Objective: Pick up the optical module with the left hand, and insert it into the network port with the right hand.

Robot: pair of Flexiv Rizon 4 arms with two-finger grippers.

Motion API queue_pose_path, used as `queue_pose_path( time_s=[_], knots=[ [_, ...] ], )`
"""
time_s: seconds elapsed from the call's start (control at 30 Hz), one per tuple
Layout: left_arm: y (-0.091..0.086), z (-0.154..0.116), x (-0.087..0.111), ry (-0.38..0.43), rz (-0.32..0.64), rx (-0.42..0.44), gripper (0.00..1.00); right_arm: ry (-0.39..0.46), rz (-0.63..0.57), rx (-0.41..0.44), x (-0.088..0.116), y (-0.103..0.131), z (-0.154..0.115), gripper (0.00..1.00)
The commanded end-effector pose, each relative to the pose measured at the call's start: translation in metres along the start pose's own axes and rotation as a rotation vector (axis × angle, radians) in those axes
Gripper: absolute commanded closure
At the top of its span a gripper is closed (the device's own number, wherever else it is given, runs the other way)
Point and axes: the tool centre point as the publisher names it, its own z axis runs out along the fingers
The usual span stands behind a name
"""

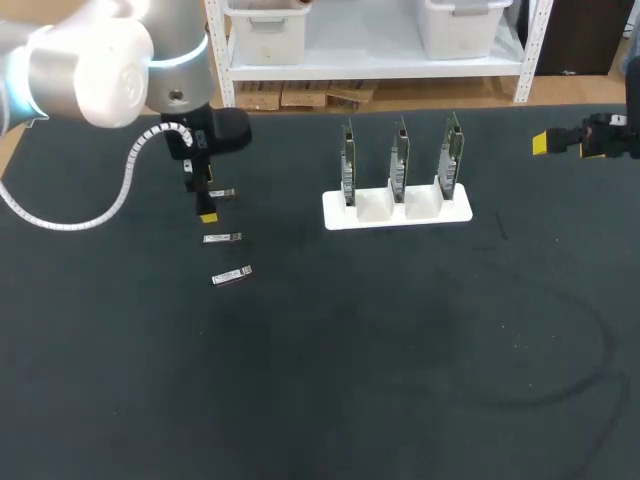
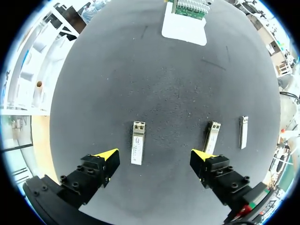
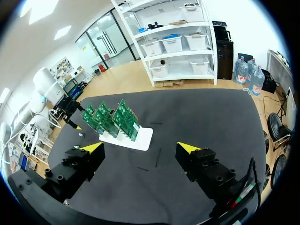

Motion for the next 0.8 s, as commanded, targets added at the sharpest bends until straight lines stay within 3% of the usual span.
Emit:
queue_pose_path(
  time_s=[0.03,0.63,0.67,0.7,0.8],
  knots=[
    [0.0059,0.0040,-0.0018,0.009,-0.004,0.013,0.00,0.000,0.000,0.000,0.0000,0.0000,0.0001,0.00],
    [0.0093,0.0088,-0.0060,0.003,0.004,0.024,0.00,0.000,0.000,0.000,0.0000,0.0000,0.0001,0.00],
    [0.0096,0.0090,-0.0061,0.003,0.004,0.024,0.32,0.000,0.000,0.000,0.0000,0.0000,0.0001,0.00],
    [0.0098,0.0091,-0.0062,0.003,0.005,0.024,0.55,0.000,0.000,0.000,0.0000,0.0000,0.0001,0.00],
    [0.0104,0.0096,-0.0062,0.005,0.005,0.026,0.63,0.000,0.000,0.000,0.0000,0.0000,0.0001,0.00]
  ],
)
